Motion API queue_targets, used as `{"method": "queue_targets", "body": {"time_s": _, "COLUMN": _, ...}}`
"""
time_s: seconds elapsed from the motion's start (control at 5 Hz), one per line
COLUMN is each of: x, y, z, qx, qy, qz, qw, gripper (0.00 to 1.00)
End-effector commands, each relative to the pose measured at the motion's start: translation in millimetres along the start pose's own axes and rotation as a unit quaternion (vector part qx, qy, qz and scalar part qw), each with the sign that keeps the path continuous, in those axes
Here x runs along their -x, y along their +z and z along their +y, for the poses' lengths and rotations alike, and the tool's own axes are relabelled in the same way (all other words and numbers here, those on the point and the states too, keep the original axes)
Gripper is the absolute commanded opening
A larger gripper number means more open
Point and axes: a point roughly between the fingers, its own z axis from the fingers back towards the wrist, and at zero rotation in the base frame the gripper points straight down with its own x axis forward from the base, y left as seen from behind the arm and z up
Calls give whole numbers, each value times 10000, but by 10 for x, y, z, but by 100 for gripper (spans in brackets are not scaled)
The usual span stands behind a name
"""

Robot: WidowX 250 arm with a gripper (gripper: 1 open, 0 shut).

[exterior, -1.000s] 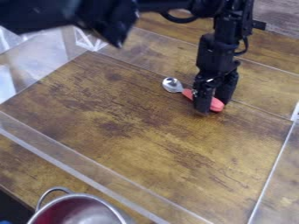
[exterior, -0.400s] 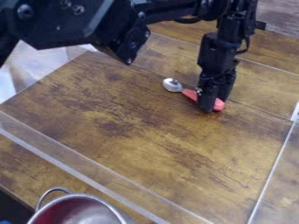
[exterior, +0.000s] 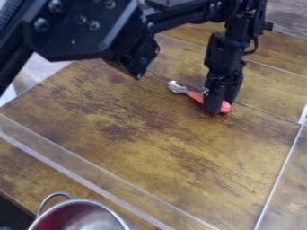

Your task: Move the pink spoon to the left side of the table

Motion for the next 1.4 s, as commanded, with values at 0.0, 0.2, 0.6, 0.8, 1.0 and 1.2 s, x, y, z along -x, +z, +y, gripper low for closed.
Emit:
{"method": "queue_targets", "body": {"time_s": 0.0, "x": 11, "y": 190, "z": -56, "qx": 222, "qy": -362, "qz": -14, "qw": 9991, "gripper": 100}}
{"method": "queue_targets", "body": {"time_s": 0.2, "x": -33, "y": 158, "z": -28, "qx": 132, "qy": -249, "qz": 9, "qw": 9996, "gripper": 100}}
{"method": "queue_targets", "body": {"time_s": 0.6, "x": -144, "y": 105, "z": 22, "qx": 2, "qy": -30, "qz": 7, "qw": 10000, "gripper": 0}}
{"method": "queue_targets", "body": {"time_s": 0.8, "x": -96, "y": 178, "z": 0, "qx": -23, "qy": -60, "qz": -28, "qw": 10000, "gripper": 0}}
{"method": "queue_targets", "body": {"time_s": 1.0, "x": -53, "y": 286, "z": -25, "qx": -47, "qy": -95, "qz": -21, "qw": 9999, "gripper": 0}}
{"method": "queue_targets", "body": {"time_s": 1.2, "x": -102, "y": 318, "z": 17, "qx": -70, "qy": 128, "qz": 7, "qw": 9999, "gripper": 0}}
